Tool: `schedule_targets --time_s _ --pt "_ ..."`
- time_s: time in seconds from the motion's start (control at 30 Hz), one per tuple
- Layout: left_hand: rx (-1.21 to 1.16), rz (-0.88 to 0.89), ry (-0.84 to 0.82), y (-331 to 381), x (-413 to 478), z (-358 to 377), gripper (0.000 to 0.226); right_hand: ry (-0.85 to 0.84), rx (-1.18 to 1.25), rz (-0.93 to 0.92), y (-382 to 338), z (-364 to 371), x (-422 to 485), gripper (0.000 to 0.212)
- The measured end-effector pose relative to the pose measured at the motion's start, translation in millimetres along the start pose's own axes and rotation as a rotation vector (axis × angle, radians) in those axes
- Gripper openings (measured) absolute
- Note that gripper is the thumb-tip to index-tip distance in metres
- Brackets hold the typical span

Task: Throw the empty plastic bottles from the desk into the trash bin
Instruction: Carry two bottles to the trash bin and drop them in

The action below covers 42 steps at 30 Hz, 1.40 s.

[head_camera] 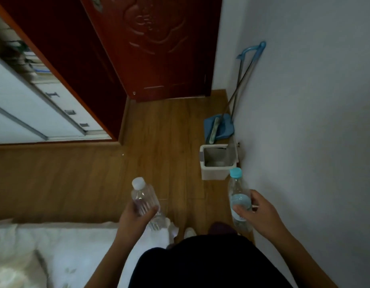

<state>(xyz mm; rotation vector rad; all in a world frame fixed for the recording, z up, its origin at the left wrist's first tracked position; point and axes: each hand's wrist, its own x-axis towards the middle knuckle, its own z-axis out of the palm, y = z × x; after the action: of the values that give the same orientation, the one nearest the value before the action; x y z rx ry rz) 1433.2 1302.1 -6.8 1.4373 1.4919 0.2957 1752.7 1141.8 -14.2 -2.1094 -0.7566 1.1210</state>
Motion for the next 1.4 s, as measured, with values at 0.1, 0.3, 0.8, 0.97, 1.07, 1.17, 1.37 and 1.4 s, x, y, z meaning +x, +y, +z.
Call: schedule_targets --time_s 0.1,0.3,0.8,0.97,1.07,1.17,1.37,1.4 --pt "0.026 0.043 -0.062 41 54 -1 0.047 0.071 -0.016 0.025 -16 -13 30 0.044" --pt "0.02 0.092 -0.034 96 141 -1 0.04 0.036 0.005 0.031 -53 -26 119 0.056" --pt "0.053 0.0 0.156 174 321 -93 0.038 -0.193 -0.032 -0.208 -256 12 360 0.074" --pt "0.126 0.085 -0.031 229 438 -81 0.048 0.004 0.071 -0.097 -265 7 403 0.073" --pt "0.209 0.096 -0.187 272 506 -70 0.051 0.169 0.137 0.044 -261 5 410 0.053" --pt "0.268 0.147 -0.376 315 553 -59 0.042 0.349 0.188 0.179 -264 15 403 0.055" --pt "0.418 0.268 -0.736 367 605 -26 0.044 0.666 0.294 0.388 -276 54 357 0.047" --pt "0.429 0.287 -0.766 372 608 -19 0.052 0.706 0.316 0.422 -276 63 348 0.048"
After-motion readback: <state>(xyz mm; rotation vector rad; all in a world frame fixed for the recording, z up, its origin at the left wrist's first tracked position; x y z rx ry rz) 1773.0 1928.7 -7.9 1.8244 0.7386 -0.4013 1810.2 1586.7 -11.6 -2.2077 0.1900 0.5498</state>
